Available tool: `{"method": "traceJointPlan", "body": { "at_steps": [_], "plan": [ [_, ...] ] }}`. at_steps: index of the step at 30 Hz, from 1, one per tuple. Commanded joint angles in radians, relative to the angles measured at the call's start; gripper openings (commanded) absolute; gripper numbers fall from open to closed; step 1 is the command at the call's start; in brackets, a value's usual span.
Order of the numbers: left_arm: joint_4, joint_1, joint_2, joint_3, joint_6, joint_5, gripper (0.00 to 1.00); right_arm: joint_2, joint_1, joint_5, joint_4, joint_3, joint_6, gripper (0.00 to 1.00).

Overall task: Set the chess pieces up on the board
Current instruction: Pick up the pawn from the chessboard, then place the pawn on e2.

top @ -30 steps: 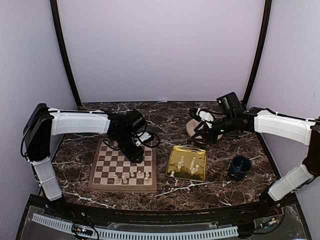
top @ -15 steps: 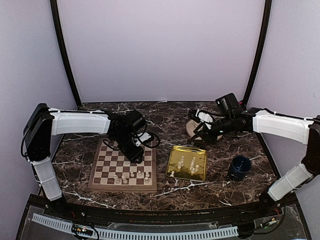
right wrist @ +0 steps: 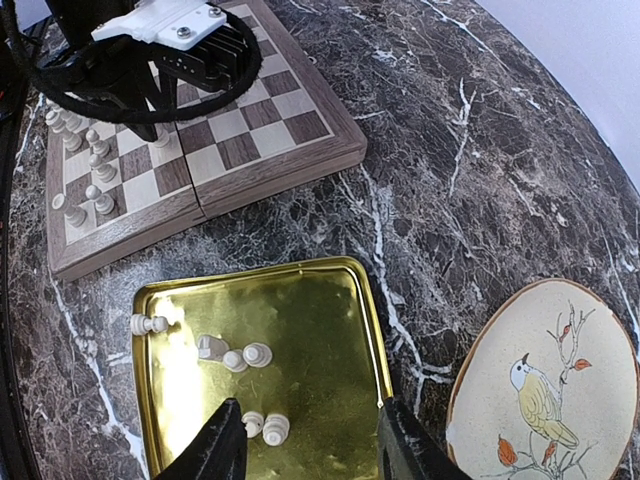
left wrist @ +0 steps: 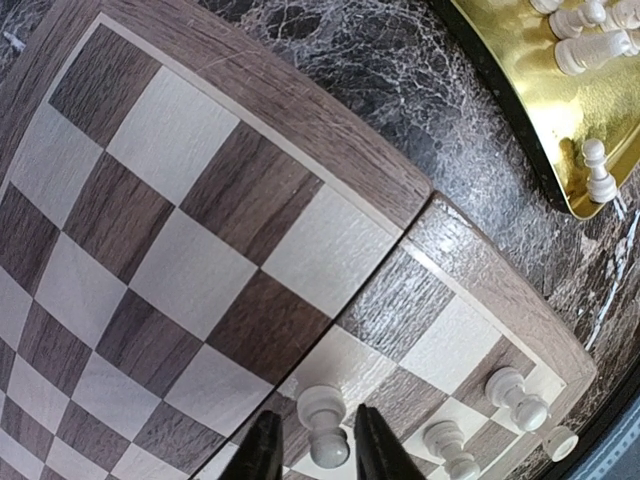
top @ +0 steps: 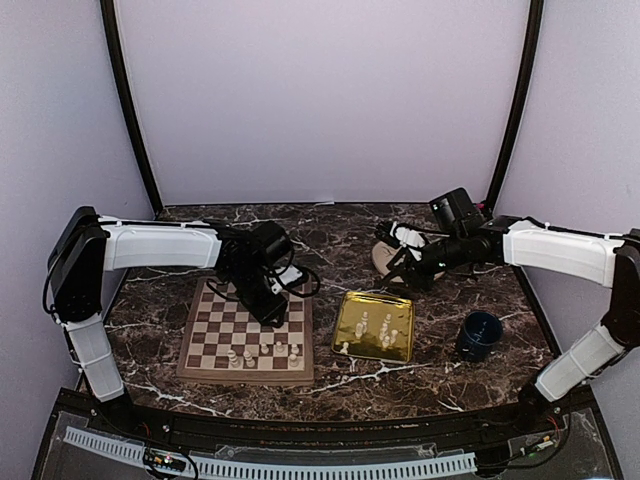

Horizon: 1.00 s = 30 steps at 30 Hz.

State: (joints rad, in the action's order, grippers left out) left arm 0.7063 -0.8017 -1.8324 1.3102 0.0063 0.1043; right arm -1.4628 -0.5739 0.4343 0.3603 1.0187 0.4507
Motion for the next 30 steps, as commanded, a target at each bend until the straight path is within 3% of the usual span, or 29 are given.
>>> {"method": "traceJointPlan", "body": {
  "at_steps": [1,17,20,30],
  "plan": [
    [0.041,-0.007,0.003,-0.009,0.000,0.009,0.31,-0.008,0.004,0.020,-0.002,0.013,0.005,0.45],
    [0.046,-0.007,0.010,-0.027,-0.003,0.018,0.21,-0.014,0.003,0.027,0.006,0.018,0.009,0.45],
    [0.050,-0.007,0.014,-0.026,-0.003,0.021,0.15,-0.016,0.004,0.030,0.008,0.020,0.009,0.45],
    [0.124,-0.007,0.148,-0.064,-0.024,-0.050,0.06,-0.017,0.005,0.037,0.012,0.022,0.011,0.45]
  ]
}}
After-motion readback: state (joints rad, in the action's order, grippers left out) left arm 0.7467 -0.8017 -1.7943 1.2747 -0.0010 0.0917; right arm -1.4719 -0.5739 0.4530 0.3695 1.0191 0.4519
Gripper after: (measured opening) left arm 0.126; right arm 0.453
